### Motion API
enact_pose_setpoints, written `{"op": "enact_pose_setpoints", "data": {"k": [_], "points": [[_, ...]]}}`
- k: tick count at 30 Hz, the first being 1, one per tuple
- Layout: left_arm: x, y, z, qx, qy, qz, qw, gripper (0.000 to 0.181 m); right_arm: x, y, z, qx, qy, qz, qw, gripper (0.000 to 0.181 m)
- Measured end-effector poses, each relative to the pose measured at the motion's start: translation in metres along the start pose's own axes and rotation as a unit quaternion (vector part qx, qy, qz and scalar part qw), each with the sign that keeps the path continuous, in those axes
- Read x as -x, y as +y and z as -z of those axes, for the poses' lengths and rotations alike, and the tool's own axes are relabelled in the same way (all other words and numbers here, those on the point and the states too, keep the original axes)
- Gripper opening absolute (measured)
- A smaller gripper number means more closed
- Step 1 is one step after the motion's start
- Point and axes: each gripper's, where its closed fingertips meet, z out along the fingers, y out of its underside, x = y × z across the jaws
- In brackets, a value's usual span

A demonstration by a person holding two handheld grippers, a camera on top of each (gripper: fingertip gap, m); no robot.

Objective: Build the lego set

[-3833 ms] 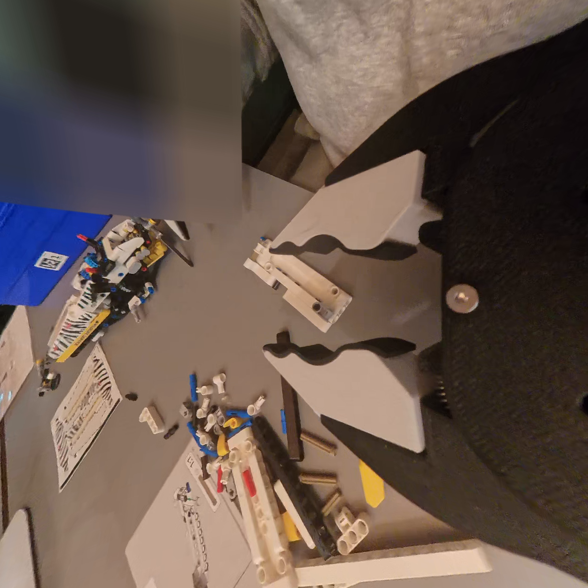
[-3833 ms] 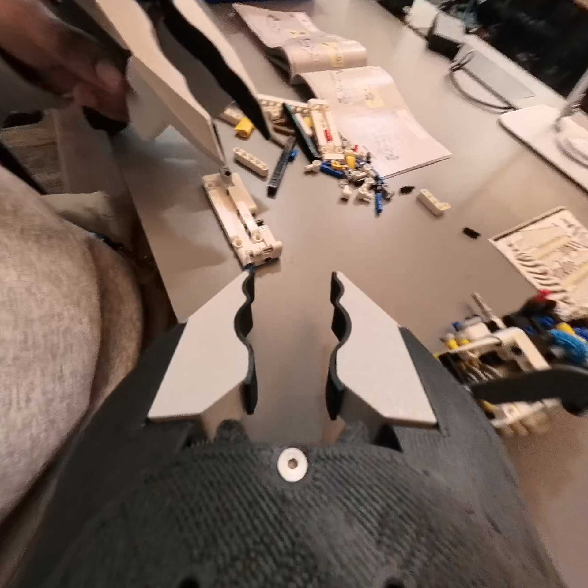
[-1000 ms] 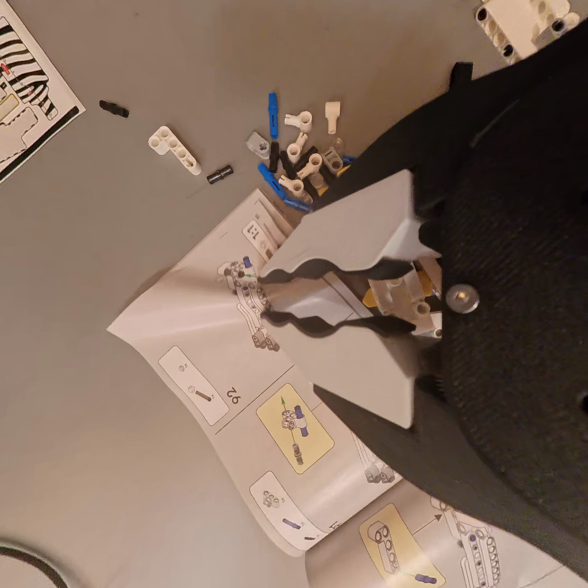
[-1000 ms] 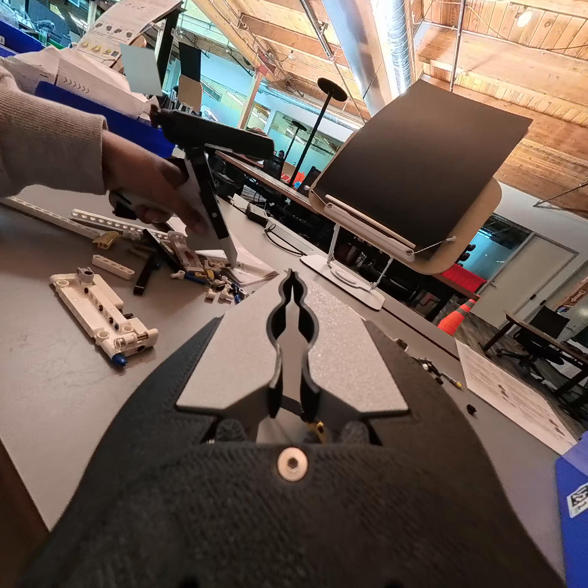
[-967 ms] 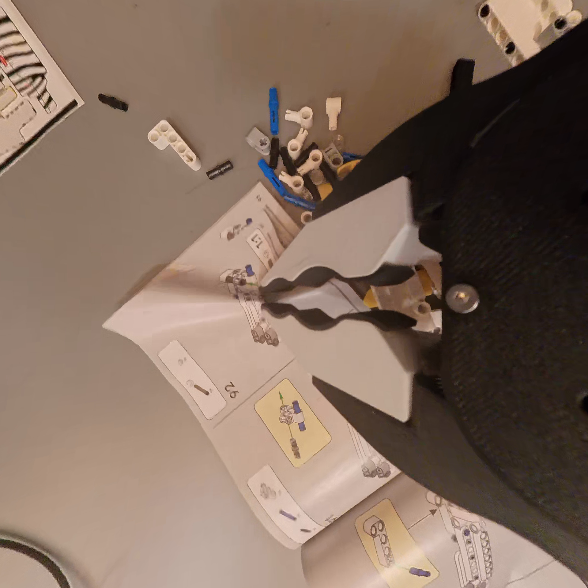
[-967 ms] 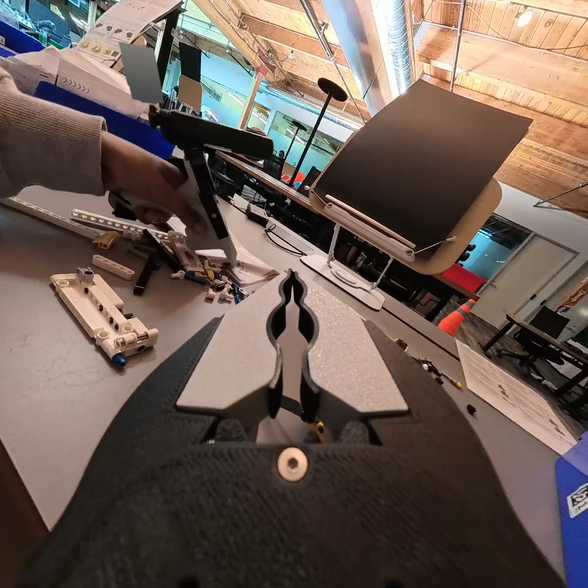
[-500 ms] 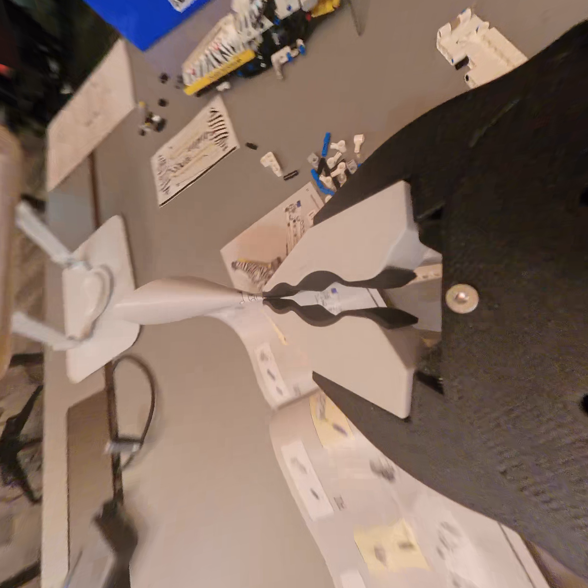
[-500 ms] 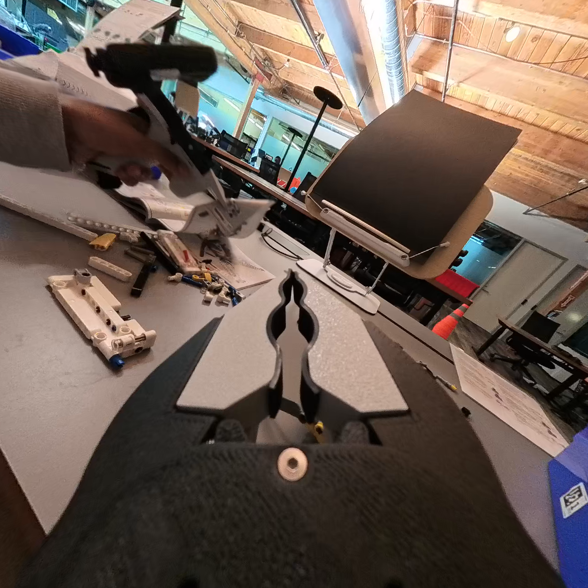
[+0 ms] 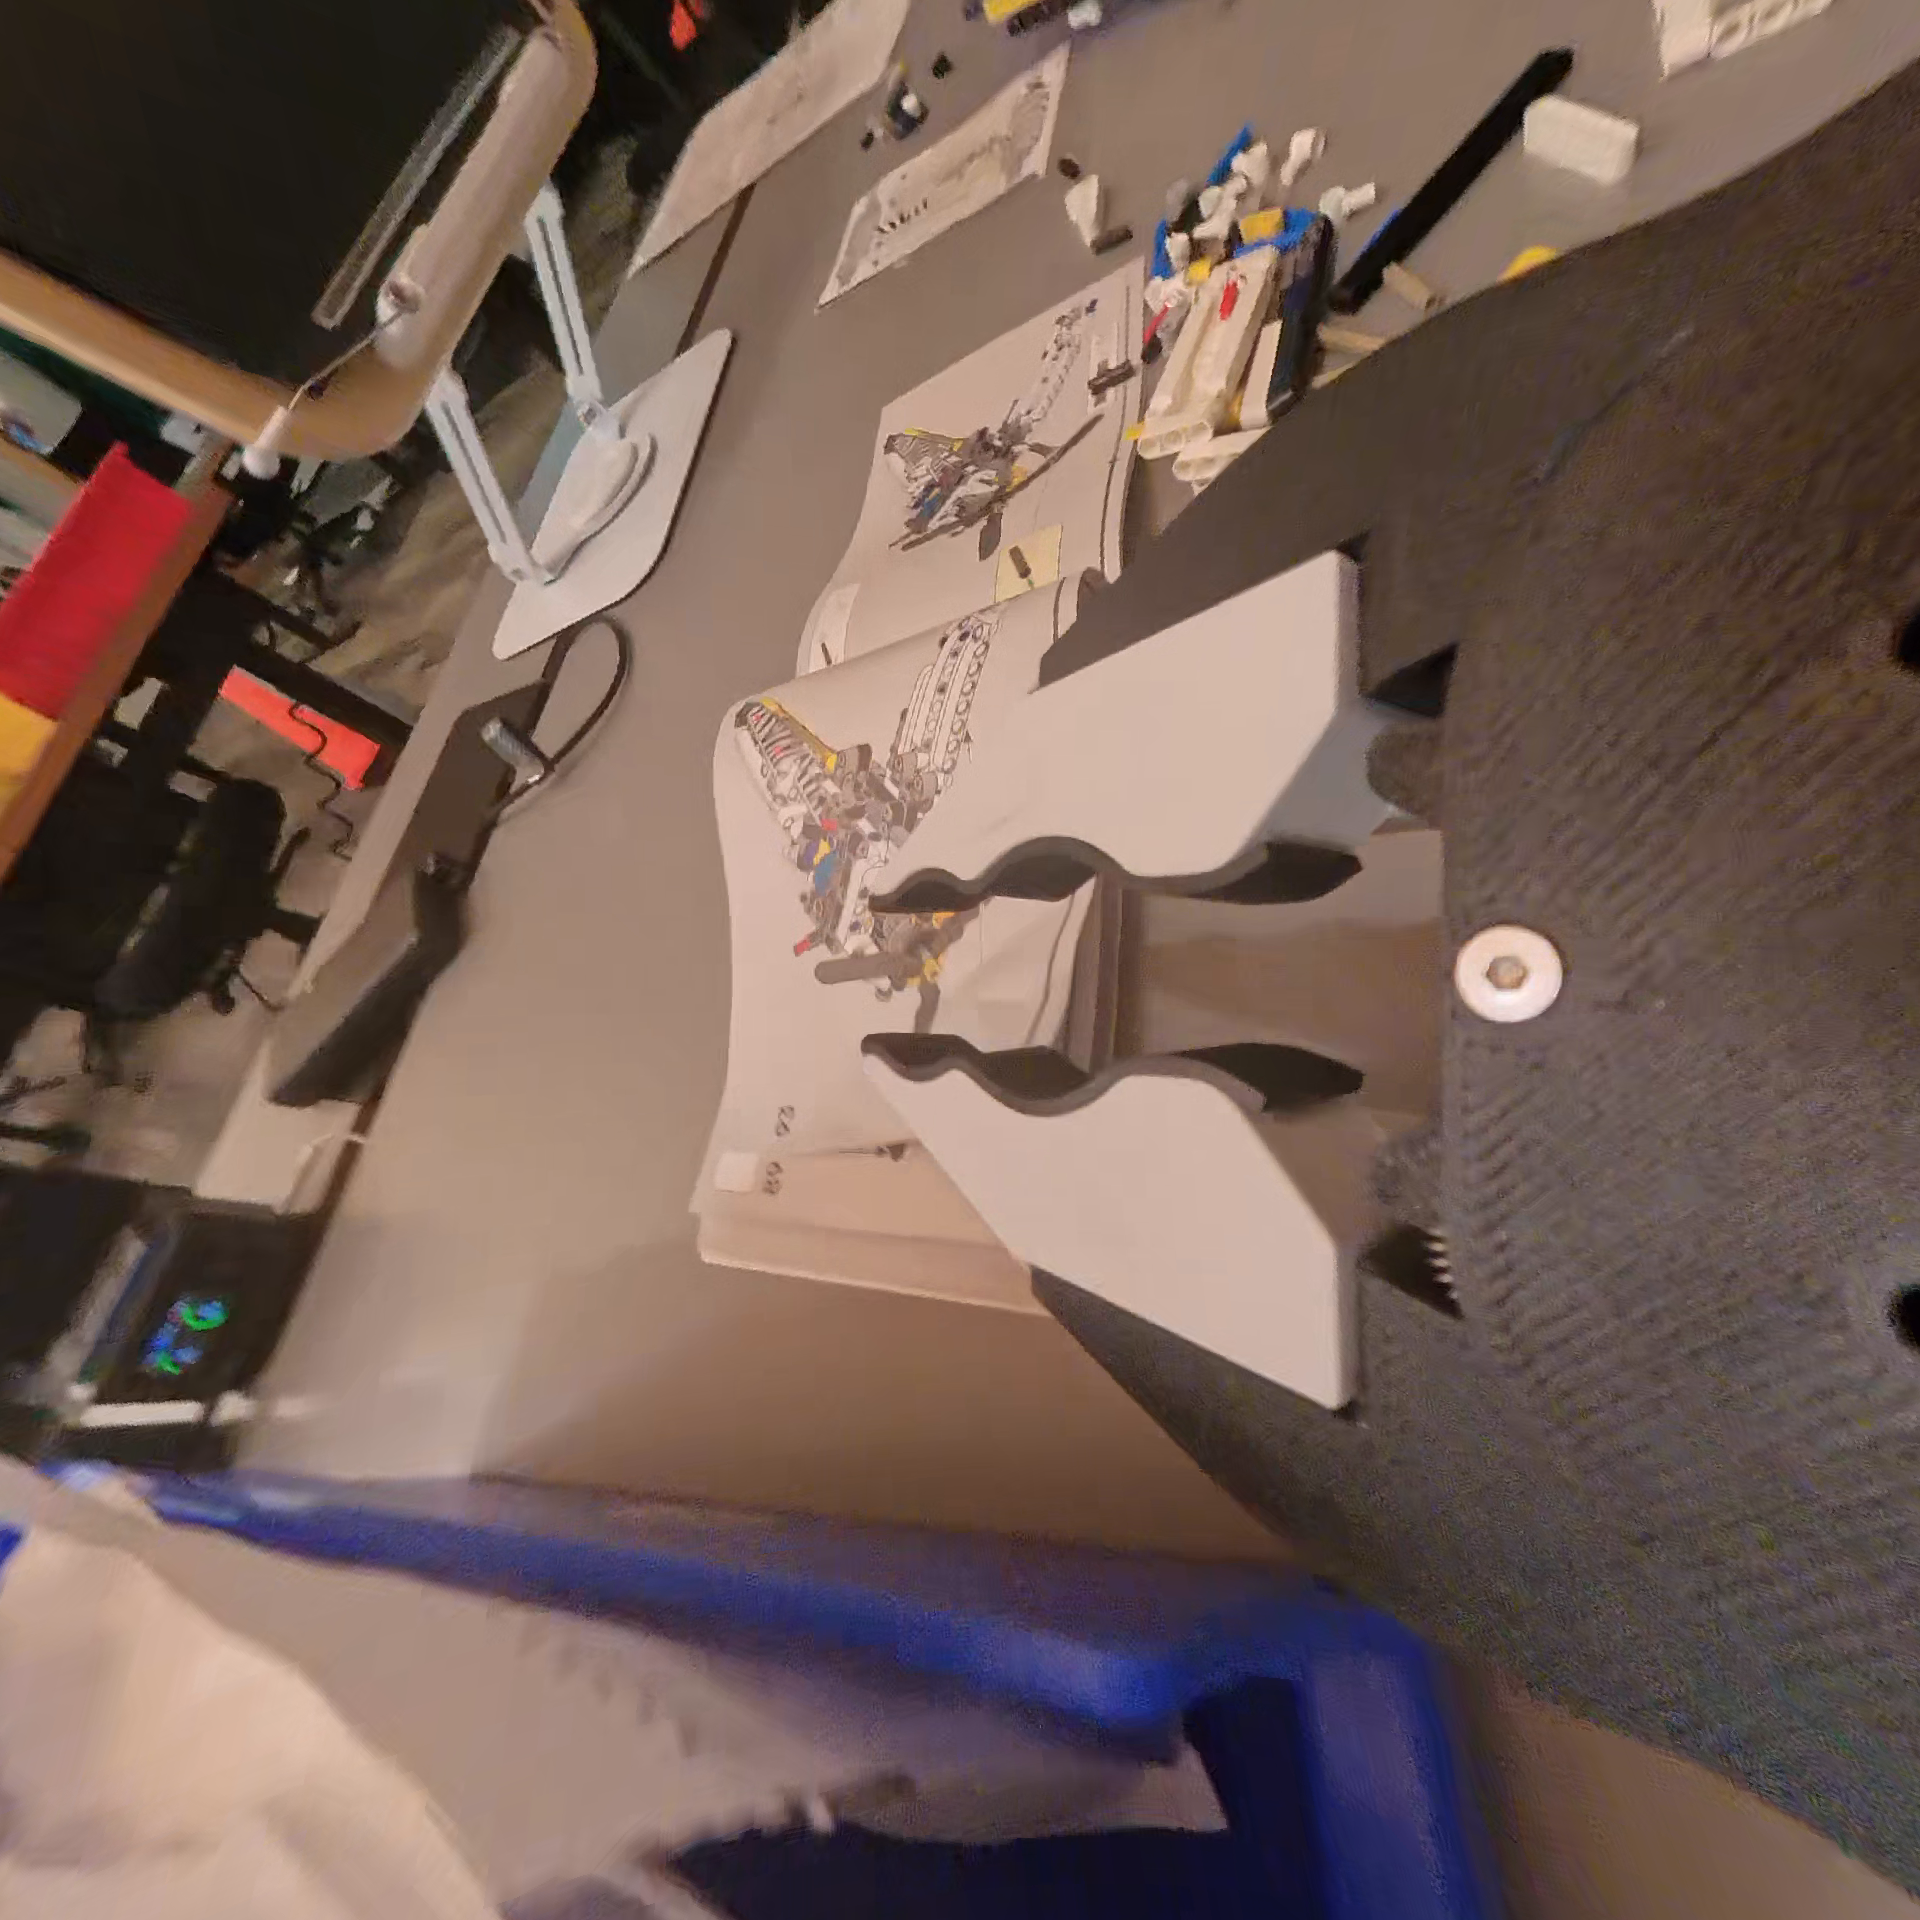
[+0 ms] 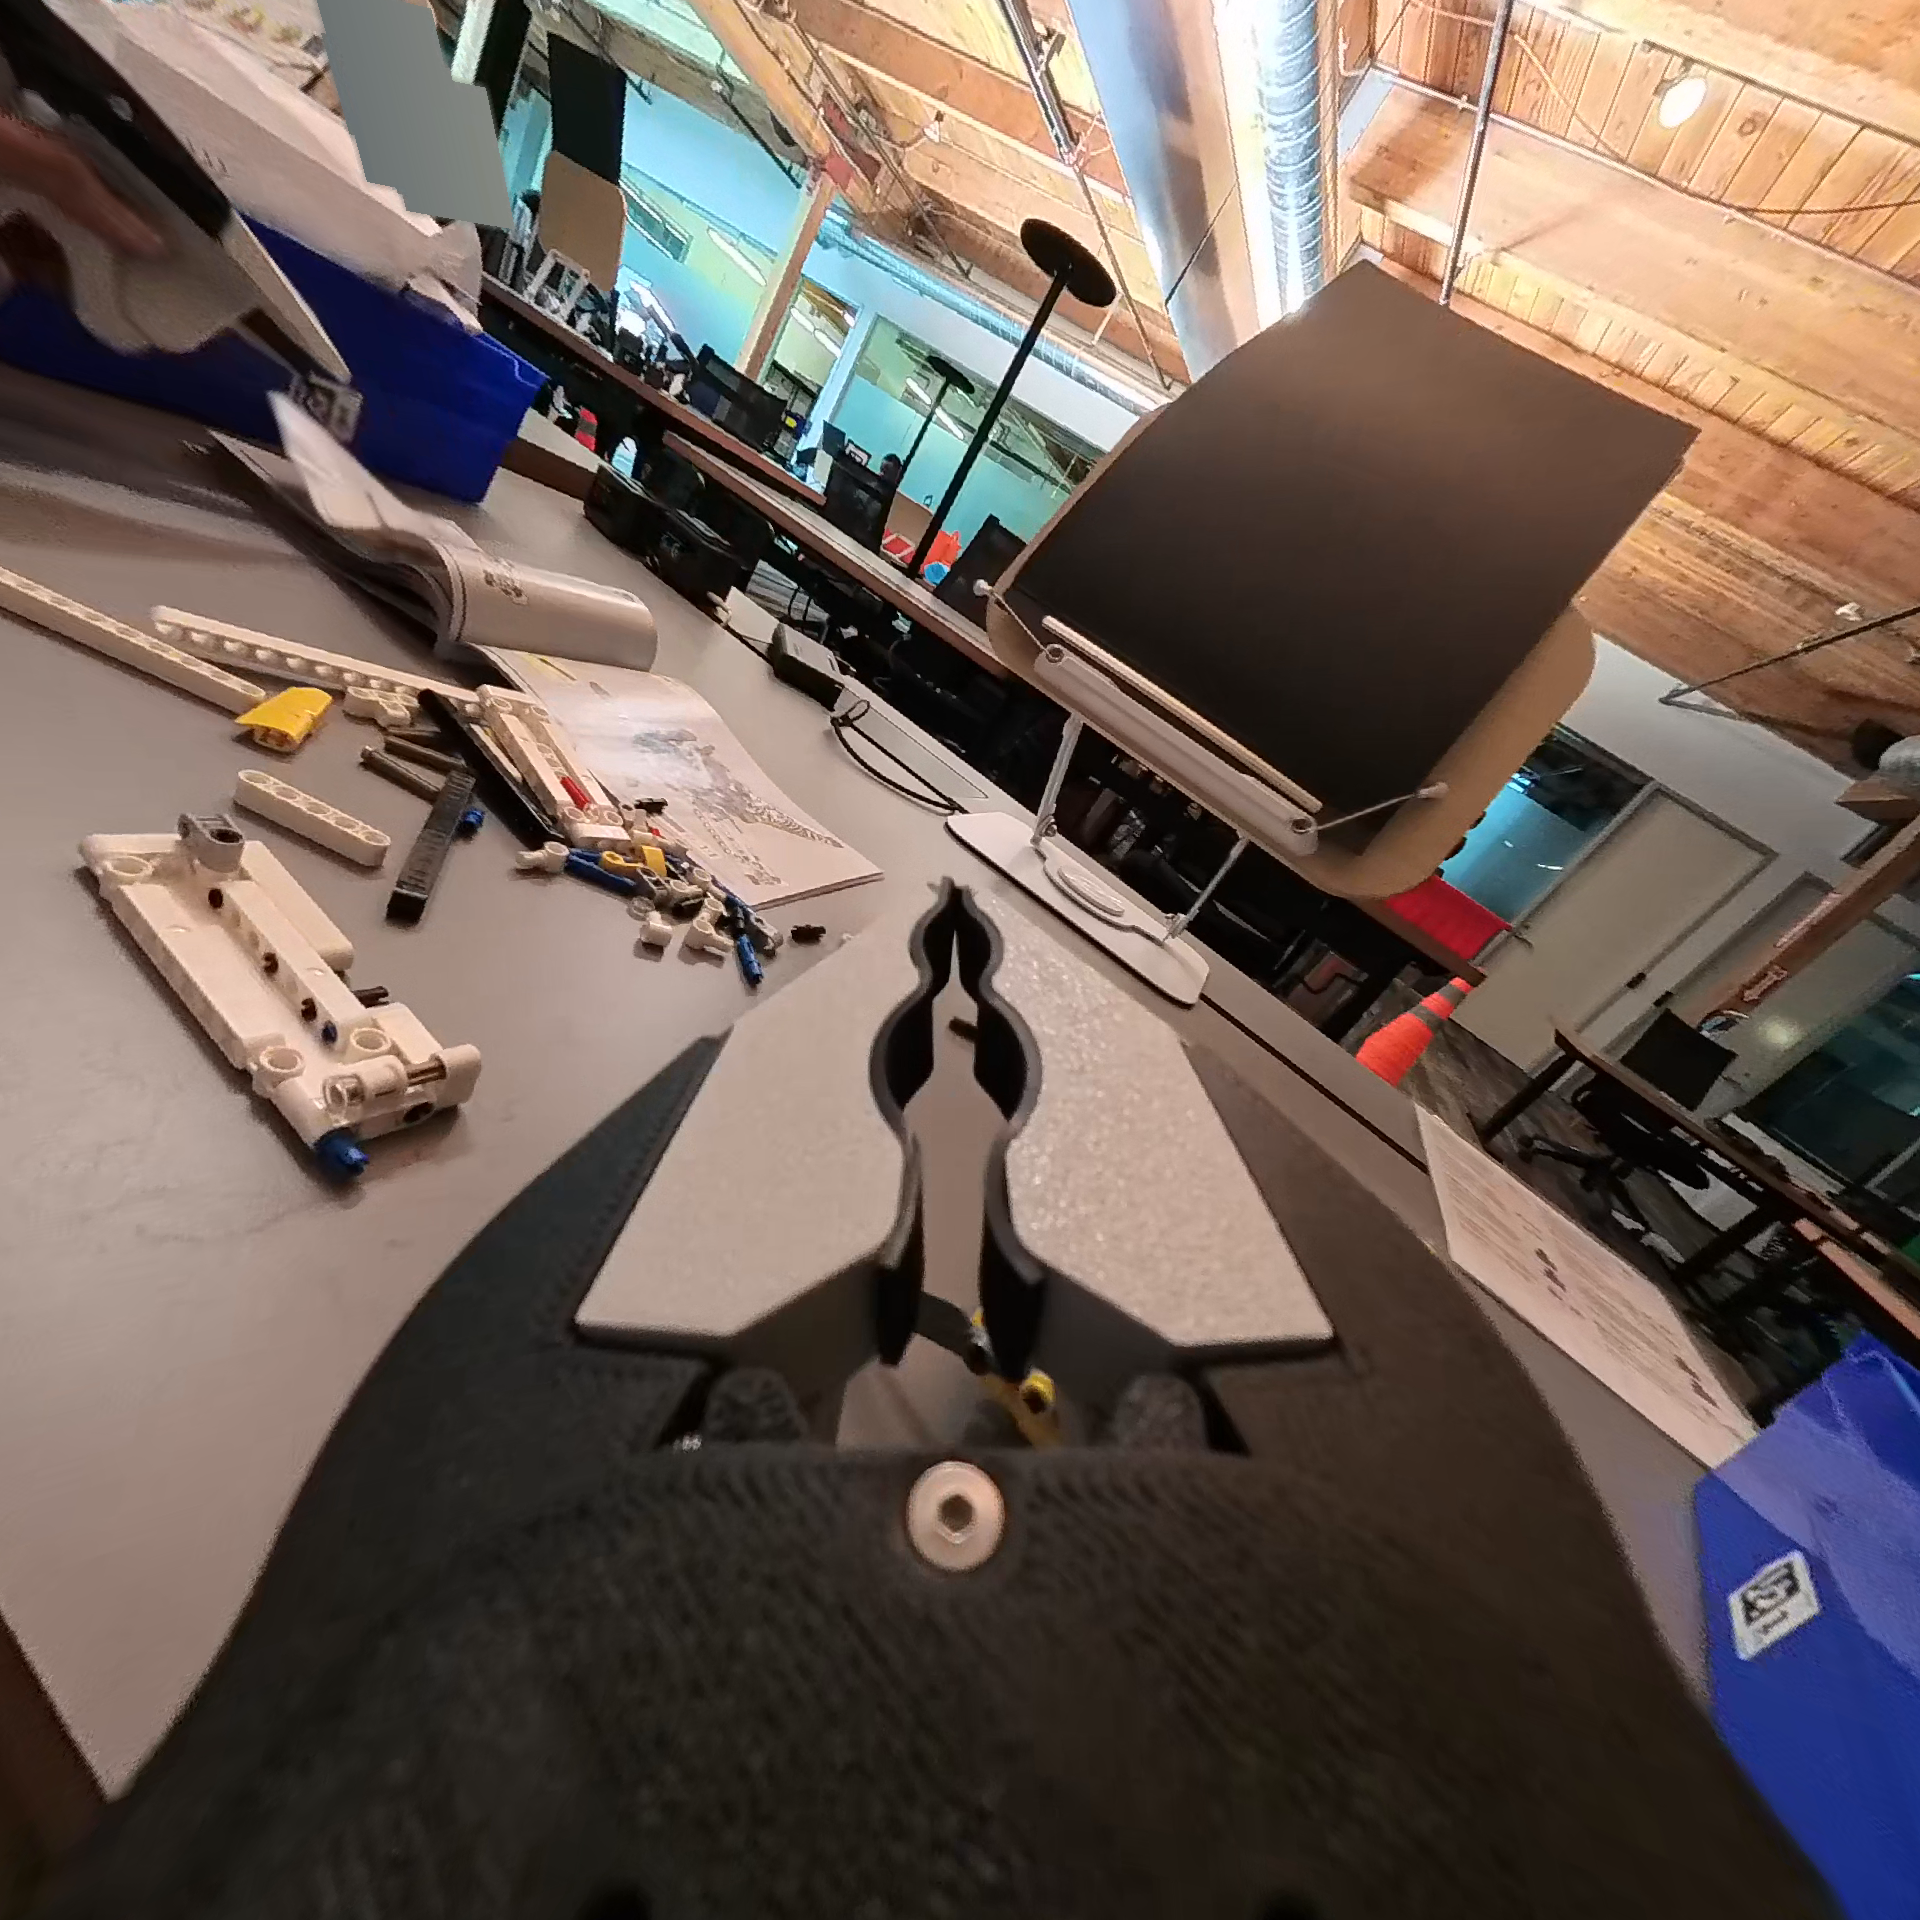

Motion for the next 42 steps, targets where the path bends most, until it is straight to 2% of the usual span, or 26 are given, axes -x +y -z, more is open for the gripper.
{"op": "enact_pose_setpoints", "data": {"k": [3,5,10,13,15,22,26,30,33,35,39,42], "points": [[-0.027,-0.001,-0.007,-0.010,0.020,-0.042,0.999,0.023,0.002,0.003,-0.003,0.013,0.003,0.017,1.000,0.000],[-0.056,0.002,-0.012,-0.003,0.059,-0.062,0.996,0.024,0.004,0.005,-0.004,0.020,0.003,0.027,0.999,0.000],[-0.103,0.034,-0.027,0.058,0.125,-0.110,0.984,0.025,0.004,0.010,-0.006,0.036,0.009,0.043,0.998,0.000],[-0.090,0.059,-0.041,0.122,0.099,-0.126,0.980,0.012,0.005,0.011,-0.007,0.039,0.008,0.046,0.998,0.000],[-0.078,0.066,-0.046,0.138,0.071,-0.130,0.979,0.004,0.006,0.012,-0.008,0.043,0.005,0.047,0.998,0.000],[-0.058,0.080,-0.046,0.187,0.020,-0.103,0.977,0.000,0.011,0.022,-0.014,0.075,0.007,0.081,0.994,0.000],[-0.061,0.075,-0.043,0.171,0.044,-0.082,0.981,0.000,0.013,0.030,-0.017,0.101,0.008,0.107,0.989,0.000],[-0.067,0.059,-0.034,0.115,0.088,-0.051,0.988,0.000,0.014,0.034,-0.019,0.112,0.003,0.104,0.988,0.000],[-0.070,0.053,-0.030,0.096,0.128,-0.013,0.987,0.000,0.008,0.035,-0.020,0.115,0.013,0.092,0.989,0.000],[-0.075,0.040,-0.021,0.052,0.169,0.003,0.984,0.000,0.005,0.033,-0.019,0.109,0.026,0.093,0.989,0.000],[-0.056,0.007,-0.005,-0.060,0.126,-0.022,0.990,0.000,0.003,0.022,-0.017,0.059,0.045,0.125,0.989,0.000],[-0.058,0.004,-0.003,-0.073,0.130,-0.026,0.988,0.000,0.005,0.016,-0.014,0.028,0.055,0.150,0.987,0.000]]}}
